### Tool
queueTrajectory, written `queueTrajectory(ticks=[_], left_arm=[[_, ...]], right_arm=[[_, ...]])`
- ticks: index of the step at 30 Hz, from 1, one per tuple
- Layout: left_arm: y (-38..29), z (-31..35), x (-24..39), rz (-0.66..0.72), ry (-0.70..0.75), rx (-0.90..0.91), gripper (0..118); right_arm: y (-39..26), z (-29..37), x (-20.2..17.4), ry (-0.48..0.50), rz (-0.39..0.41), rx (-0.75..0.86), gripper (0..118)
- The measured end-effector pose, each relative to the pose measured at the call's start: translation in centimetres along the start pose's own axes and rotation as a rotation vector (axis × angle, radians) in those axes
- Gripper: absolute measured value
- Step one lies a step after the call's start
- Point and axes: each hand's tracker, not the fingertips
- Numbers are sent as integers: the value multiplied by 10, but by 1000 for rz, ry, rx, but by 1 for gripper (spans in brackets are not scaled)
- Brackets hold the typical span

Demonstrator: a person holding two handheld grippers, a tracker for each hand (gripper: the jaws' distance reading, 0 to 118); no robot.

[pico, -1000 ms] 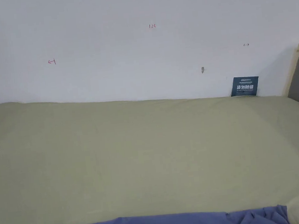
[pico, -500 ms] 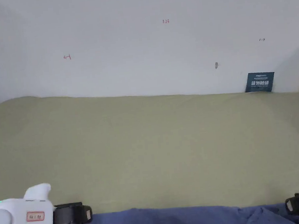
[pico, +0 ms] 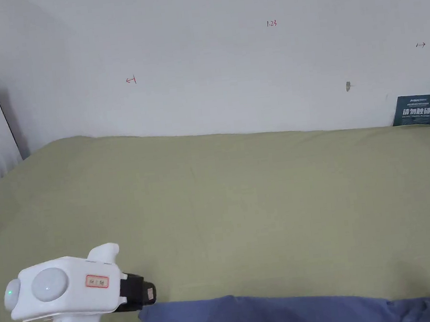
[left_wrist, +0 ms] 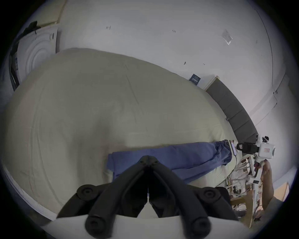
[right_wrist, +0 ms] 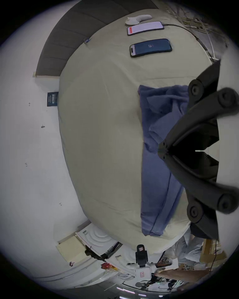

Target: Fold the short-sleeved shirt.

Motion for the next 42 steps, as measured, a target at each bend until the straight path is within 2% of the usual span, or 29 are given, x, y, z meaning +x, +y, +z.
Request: queueTrajectory(ticks=[4,6,7,8,9,10,12,16,18,19,20,22,23,25,26,27,31,35,37,42], left_arm=[[-2,-7,-32,119,-53,-45,0],[-7,-11,-40,169,-187,-86,3],[-10,-11,-43,185,-194,-69,19],[-12,-17,-48,186,-199,-76,71],[-15,-23,-51,190,-186,-88,109],[-20,-23,-55,203,-183,-80,118],[-25,-32,-61,272,-219,-60,118],[-48,-64,-58,371,-311,-168,115],[-53,-78,-64,324,-319,-49,114],[-52,-80,-65,312,-392,-3,114],[-53,-84,-64,355,-447,-5,114],[-61,-92,-68,454,-438,-71,108],[-63,-97,-65,411,-341,-95,86],[-67,-104,-60,336,-247,-107,8],[-70,-101,-63,418,-367,-57,9],[-67,-97,-61,447,-369,-48,9],[-42,-64,-27,278,-323,0,9],[-16,-46,38,162,-464,42,9],[-6,-55,76,92,-511,13,9],[-12,-106,158,-49,-526,-109,9]], right_arm=[[-3,-9,-4,-10,30,-24,0],[-5,-15,-6,-2,38,-34,0],[-5,-16,-7,5,42,-35,0],[-7,-17,-9,13,47,-35,0],[-9,-20,-9,16,46,-34,0],[-10,-21,-9,21,45,-39,0],[-12,-24,-11,30,49,-50,0],[-16,-29,-10,27,48,-66,0],[-19,-33,-6,34,39,-74,0],[-22,-34,-6,35,41,-79,0],[-23,-35,-6,31,47,-84,0],[-26,-38,-3,30,53,-98,0],[-26,-38,-2,30,52,-101,0],[-28,-36,1,36,44,-98,0],[-28,-33,2,40,36,-92,0],[-28,-31,4,42,29,-89,0],[-24,-20,9,37,40,-78,0],[-20,-11,15,55,15,-37,0],[-20,-7,17,66,3,-20,0],[-21,-4,30,81,4,-2,0]])
